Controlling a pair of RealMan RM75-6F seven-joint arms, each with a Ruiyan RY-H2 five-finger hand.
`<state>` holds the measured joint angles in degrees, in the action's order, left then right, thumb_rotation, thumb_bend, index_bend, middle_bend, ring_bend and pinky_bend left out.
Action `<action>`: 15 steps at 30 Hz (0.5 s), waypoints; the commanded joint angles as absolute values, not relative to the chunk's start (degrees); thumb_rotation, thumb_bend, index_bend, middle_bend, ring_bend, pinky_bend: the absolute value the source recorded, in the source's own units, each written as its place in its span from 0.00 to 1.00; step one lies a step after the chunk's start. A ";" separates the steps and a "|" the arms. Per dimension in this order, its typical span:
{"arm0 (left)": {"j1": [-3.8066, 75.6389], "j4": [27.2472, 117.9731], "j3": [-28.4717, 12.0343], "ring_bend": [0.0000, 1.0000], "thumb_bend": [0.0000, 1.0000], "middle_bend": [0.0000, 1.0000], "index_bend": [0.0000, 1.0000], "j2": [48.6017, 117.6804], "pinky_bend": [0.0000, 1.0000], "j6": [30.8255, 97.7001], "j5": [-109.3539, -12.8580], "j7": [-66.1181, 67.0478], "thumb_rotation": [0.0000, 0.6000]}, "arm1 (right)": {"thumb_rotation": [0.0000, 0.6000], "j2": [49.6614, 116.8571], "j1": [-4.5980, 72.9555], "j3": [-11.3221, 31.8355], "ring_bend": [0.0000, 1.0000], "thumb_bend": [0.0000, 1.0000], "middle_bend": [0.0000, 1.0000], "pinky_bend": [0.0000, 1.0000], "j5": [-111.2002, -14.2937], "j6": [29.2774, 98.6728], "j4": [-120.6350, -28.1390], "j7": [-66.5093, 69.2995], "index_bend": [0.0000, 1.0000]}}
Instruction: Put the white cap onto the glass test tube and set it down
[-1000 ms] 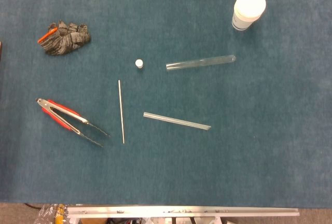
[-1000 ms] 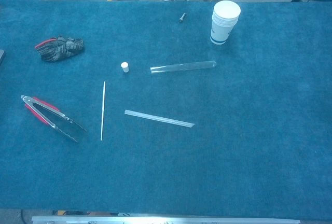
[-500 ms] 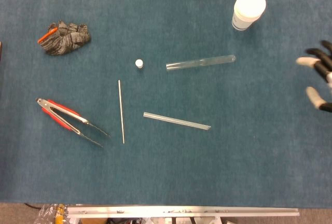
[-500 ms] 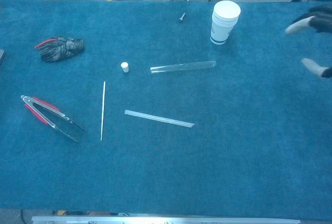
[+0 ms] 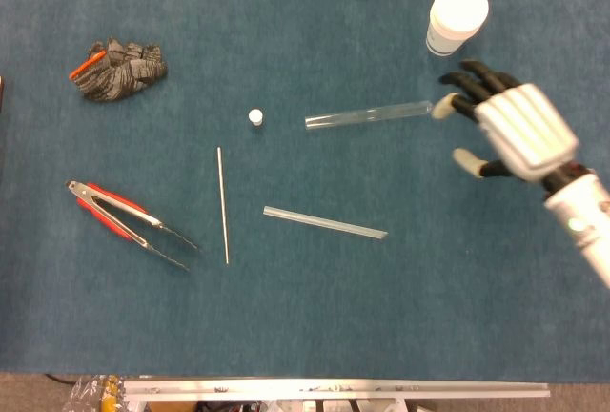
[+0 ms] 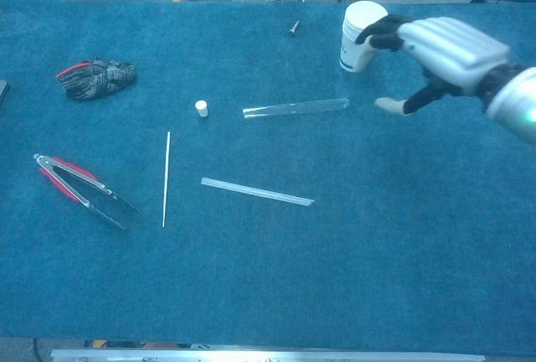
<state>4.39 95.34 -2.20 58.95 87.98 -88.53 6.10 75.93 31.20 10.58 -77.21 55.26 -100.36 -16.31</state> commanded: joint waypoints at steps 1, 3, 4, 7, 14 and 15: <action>4.43 95.16 -2.21 0.23 0.29 0.31 0.28 58.96 0.20 87.96 -88.61 5.88 1.00 | 1.00 80.30 34.23 11.69 0.10 0.21 0.26 0.26 -72.69 52.79 -98.21 -20.57 0.39; 4.50 94.94 -2.22 0.23 0.29 0.31 0.28 58.98 0.20 87.88 -88.65 5.65 1.00 | 1.00 82.66 35.55 12.10 0.10 0.21 0.26 0.26 -70.40 52.57 -96.57 -22.54 0.40; 4.52 94.84 -2.21 0.23 0.29 0.31 0.28 58.97 0.20 87.85 -88.68 5.55 1.00 | 1.00 83.66 36.06 12.21 0.10 0.21 0.26 0.26 -69.49 52.61 -95.74 -23.47 0.41; 4.60 94.46 -2.22 0.23 0.29 0.31 0.28 59.01 0.20 87.74 -88.70 5.15 1.00 | 1.00 86.95 37.65 12.56 0.10 0.21 0.26 0.26 -66.67 52.86 -92.90 -25.99 0.41; 4.73 93.56 -2.29 0.23 0.29 0.31 0.28 59.09 0.20 87.48 -88.50 4.19 1.00 | 1.00 92.89 41.36 13.22 0.10 0.25 0.26 0.26 -62.32 52.54 -87.50 -29.49 0.43; 4.73 93.44 -2.31 0.23 0.29 0.31 0.28 59.08 0.20 87.52 -88.51 4.02 1.00 | 1.00 93.69 41.98 13.35 0.10 0.25 0.26 0.26 -61.61 52.45 -86.82 -30.08 0.43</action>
<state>4.73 93.47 -2.30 59.09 87.51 -88.51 4.04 92.85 41.21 13.09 -62.31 52.59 -87.56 -29.31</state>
